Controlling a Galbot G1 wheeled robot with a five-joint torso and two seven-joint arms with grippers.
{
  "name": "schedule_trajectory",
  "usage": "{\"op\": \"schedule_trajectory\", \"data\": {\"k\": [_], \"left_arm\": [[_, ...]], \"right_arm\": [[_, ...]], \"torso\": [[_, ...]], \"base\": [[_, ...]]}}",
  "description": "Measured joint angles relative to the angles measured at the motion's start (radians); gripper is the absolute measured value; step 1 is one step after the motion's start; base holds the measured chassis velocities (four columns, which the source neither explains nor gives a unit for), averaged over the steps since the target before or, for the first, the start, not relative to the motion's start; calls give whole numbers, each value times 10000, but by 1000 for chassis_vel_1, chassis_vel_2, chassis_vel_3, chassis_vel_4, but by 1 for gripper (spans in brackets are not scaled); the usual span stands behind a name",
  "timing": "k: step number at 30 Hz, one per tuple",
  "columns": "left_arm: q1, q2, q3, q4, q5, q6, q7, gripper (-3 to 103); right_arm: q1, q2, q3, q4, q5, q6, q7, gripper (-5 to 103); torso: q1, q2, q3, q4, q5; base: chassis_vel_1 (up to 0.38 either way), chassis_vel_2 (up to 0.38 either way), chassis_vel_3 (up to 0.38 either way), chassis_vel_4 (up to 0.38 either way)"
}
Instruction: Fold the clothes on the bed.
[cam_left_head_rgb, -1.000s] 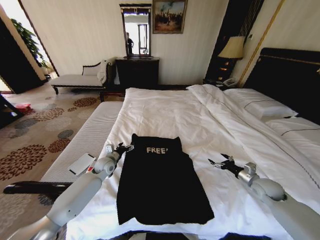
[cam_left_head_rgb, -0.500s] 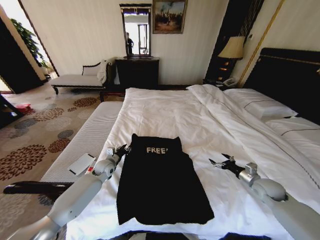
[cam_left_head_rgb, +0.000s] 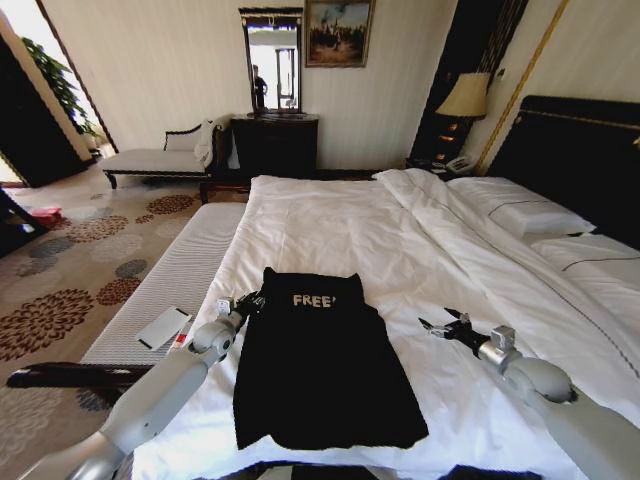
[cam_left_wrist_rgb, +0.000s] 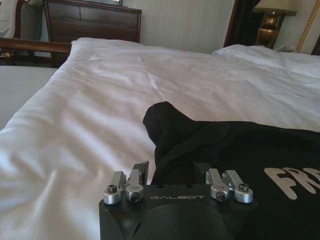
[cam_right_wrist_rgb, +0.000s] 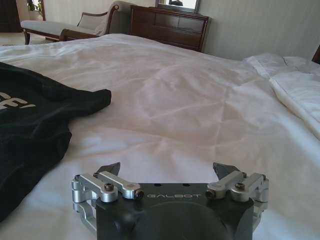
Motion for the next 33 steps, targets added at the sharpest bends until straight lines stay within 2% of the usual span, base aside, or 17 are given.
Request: {"op": "schedule_trajectory", "data": {"k": [1, 3, 7, 9, 12, 14, 15, 33], "left_arm": [[-25, -47, 1, 35, -11, 0, 2, 51], [-38, -72, 4, 51, -18, 0, 4, 51], [-76, -154, 16, 103, -66, -1, 3, 28], [-75, -146, 16, 98, -87, -1, 1, 28], [-63, -106, 1, 63, -156, -2, -16, 12], [-56, -96, -4, 58, -177, -1, -28, 12], [-43, -81, -6, 49, -189, -1, -38, 3], [-78, 378, -30, -418, -422, 102, -277, 2]], "right_arm": [[-14, 1, 17, 0, 1, 2, 0, 100], [-24, 0, 29, 0, 3, 4, -1, 100], [-125, -5, 139, 16, 5, 10, -3, 100], [-139, -5, 148, 18, 3, 12, -4, 100], [-151, 10, 155, 19, -7, 16, -6, 100], [-154, 20, 155, 18, -11, 17, -6, 100], [-157, 35, 155, 20, -32, 18, -8, 100], [-141, 135, 109, 26, -144, 45, -43, 100]], "torso": [[0, 1, 0, 0, 0], [0, 0, 0, 0, 0], [0, 1, 0, -1, 0], [0, 1, 0, 0, 0], [0, 1, 0, 0, 0], [0, 1, 0, 0, 0], [0, 1, 0, 0, 0], [0, 0, 0, -1, 0]], "base": [[0, 0, 0, 0], [0, 0, 0, 0], [0, 0, 0, 0], [0, 0, 0, 0], [0, 0, 0, 0], [0, 0, 0, 0], [0, 0, 0, 0], [0, 0, 0, 0]]}}
